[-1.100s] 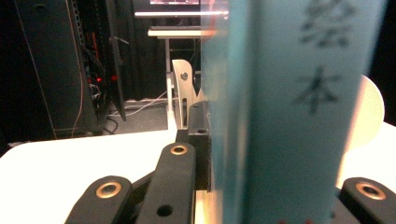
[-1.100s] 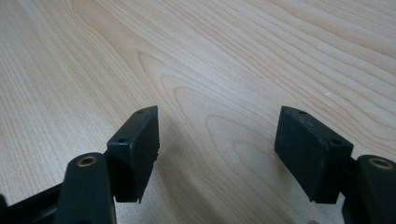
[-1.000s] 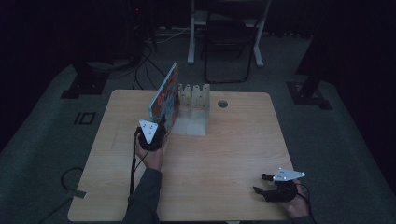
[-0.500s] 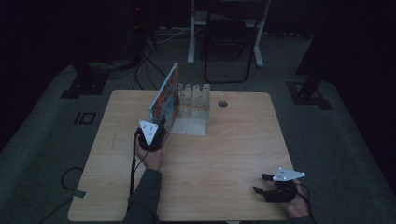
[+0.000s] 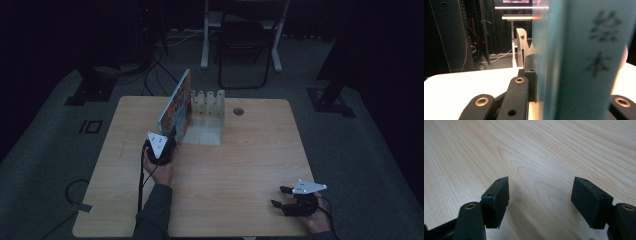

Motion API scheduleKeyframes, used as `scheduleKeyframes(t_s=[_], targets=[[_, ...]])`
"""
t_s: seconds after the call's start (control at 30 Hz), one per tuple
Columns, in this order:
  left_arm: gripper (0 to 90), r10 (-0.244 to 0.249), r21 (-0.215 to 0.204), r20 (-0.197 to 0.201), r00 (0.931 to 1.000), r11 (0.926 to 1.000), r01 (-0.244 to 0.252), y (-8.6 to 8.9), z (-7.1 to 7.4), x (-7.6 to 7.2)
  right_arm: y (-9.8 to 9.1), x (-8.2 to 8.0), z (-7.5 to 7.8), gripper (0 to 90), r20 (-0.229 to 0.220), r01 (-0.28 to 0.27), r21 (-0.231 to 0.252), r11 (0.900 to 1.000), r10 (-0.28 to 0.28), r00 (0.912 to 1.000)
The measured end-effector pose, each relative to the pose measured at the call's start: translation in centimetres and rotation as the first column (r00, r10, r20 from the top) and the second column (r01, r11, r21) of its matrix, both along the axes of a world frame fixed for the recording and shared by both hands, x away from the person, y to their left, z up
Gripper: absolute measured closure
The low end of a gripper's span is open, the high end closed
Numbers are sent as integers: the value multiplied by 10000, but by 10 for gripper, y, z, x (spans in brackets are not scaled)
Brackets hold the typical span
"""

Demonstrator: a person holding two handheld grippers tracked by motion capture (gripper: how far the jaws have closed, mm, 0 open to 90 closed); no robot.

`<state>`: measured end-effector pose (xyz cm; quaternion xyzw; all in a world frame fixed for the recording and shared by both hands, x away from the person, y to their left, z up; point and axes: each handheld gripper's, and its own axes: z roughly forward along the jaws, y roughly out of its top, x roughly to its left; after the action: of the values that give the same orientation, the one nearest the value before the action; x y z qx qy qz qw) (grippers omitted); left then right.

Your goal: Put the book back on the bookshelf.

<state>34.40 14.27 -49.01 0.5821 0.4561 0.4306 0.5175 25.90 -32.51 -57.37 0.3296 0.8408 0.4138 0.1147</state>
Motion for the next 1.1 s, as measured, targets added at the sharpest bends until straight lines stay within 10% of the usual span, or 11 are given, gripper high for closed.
scheduleKeyframes(t_s=[1.1], targets=[[806,-3,-459,-252,9997,9989,-9,8,-13,-6,0,0,0,300,-17,-23,-7,10000,23,10000]])
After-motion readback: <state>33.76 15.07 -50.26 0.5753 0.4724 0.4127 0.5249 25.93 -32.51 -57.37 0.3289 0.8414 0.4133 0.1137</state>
